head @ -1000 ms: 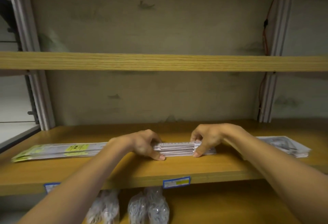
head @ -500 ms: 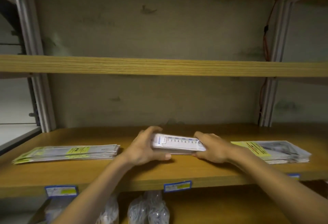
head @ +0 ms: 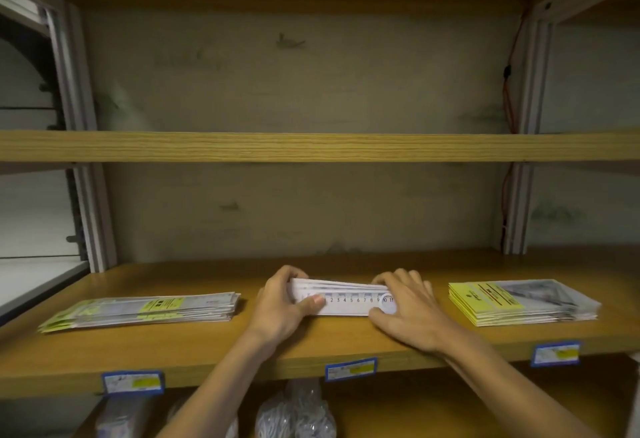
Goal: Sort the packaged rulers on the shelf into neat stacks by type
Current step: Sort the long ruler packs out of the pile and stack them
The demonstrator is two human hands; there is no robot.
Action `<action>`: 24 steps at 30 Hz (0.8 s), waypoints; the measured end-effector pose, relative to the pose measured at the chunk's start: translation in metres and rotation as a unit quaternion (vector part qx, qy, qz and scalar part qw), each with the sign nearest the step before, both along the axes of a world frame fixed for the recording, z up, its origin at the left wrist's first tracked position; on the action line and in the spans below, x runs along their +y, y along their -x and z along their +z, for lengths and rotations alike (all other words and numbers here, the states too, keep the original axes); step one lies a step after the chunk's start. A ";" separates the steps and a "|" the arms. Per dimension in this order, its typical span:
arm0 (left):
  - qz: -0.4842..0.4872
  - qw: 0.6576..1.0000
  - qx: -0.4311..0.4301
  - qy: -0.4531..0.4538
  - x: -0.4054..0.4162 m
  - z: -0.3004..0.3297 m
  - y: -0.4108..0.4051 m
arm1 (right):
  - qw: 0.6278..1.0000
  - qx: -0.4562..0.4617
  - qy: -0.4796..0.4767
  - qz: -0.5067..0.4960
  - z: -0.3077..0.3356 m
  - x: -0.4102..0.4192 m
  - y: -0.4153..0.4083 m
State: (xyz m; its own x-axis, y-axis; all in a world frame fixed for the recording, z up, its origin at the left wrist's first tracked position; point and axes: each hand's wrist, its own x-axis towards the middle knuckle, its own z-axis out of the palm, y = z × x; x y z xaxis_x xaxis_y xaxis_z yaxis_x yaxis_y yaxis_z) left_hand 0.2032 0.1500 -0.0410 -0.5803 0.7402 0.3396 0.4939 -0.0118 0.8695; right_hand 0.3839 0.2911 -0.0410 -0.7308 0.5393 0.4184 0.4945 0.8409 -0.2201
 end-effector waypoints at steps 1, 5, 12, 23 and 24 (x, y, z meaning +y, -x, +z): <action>-0.010 1.000 -0.011 0.002 0.001 -0.001 0.001 | 1.000 0.015 0.004 0.000 -0.001 0.000 -0.001; -0.034 0.999 -0.006 0.001 -0.003 -0.001 -0.001 | 0.998 0.060 0.020 0.010 -0.001 0.000 -0.005; -0.038 0.997 0.054 0.027 -0.009 0.004 -0.007 | 0.998 0.055 0.014 0.034 -0.004 -0.004 -0.008; -0.049 0.998 0.017 0.021 -0.009 0.002 -0.004 | 0.997 0.063 0.017 0.045 -0.005 -0.005 -0.010; -0.048 0.998 0.027 0.022 -0.009 0.003 -0.005 | 0.996 0.070 0.012 0.045 -0.005 -0.005 -0.010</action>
State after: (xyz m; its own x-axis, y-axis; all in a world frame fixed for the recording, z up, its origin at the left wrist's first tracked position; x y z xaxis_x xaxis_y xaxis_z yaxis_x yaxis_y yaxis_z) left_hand 0.2085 0.1407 -0.0384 -0.4886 0.8061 0.3339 0.5378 -0.0231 0.8428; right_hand 0.3942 0.2862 -0.0464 -0.7120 0.4857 0.5071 0.3801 0.8738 -0.3031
